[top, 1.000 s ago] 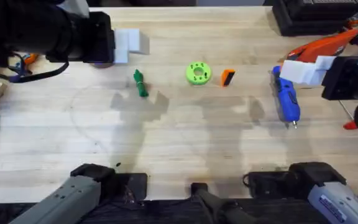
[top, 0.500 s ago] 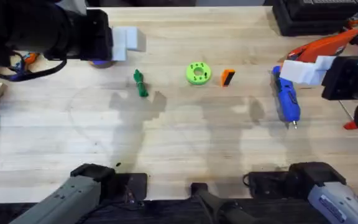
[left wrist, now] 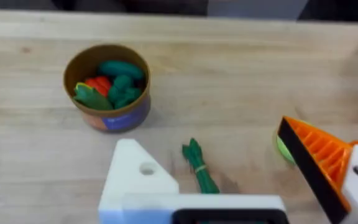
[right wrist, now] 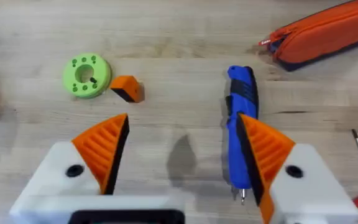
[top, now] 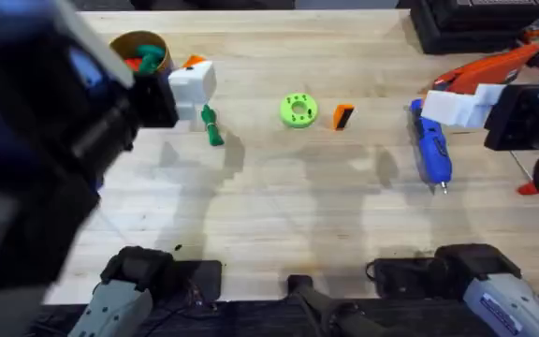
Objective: Pick up the gripper from the table and insert it into the empty holder that is missing its gripper. Then pick up a screw, insert it into the mounting hole, and use the screwdriver to tighten it. Finally, clean up the table by picking up the vegetable and placing it into the bucket.
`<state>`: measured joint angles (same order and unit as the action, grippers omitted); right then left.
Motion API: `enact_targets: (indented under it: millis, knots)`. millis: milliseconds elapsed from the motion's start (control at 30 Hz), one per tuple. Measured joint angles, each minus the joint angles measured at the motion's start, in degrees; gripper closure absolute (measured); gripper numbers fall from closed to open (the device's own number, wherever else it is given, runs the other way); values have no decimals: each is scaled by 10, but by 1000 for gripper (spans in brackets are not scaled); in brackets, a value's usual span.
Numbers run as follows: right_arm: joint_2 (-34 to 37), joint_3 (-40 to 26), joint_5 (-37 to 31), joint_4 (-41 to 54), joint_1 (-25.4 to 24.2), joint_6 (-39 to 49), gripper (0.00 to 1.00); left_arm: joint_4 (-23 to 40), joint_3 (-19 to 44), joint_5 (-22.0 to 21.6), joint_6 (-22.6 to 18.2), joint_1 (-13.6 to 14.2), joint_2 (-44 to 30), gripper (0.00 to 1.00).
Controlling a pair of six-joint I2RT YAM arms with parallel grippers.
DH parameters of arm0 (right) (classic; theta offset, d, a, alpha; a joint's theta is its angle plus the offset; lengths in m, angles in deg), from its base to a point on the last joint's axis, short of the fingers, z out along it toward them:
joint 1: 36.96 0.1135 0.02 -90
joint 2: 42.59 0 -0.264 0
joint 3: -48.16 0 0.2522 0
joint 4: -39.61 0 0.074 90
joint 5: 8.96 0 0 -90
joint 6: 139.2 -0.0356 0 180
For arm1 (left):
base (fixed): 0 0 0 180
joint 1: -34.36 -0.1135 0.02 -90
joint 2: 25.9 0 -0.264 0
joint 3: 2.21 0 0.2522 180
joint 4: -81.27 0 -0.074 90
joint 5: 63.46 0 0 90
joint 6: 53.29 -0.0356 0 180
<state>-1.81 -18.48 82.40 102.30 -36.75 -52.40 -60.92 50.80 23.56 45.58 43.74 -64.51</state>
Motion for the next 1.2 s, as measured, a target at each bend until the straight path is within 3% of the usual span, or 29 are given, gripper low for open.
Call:
enact_targets:
  millis: [233,367,600,767,1200]
  knots:
    - [0,0,0,0,0,0,11,-187,-173,24,0,-37,155,15]
    - [0,0,0,0,0,0,11,-248,-244,60,1,-59,221,15]
    - [0,0,0,0,0,0,10,-310,-331,183,2,-83,292,15]
    - [0,0,0,0,0,0,11,-331,-357,275,2,-91,311,15]
    - [0,0,0,0,0,0,11,-333,-384,434,2,-91,383,16]
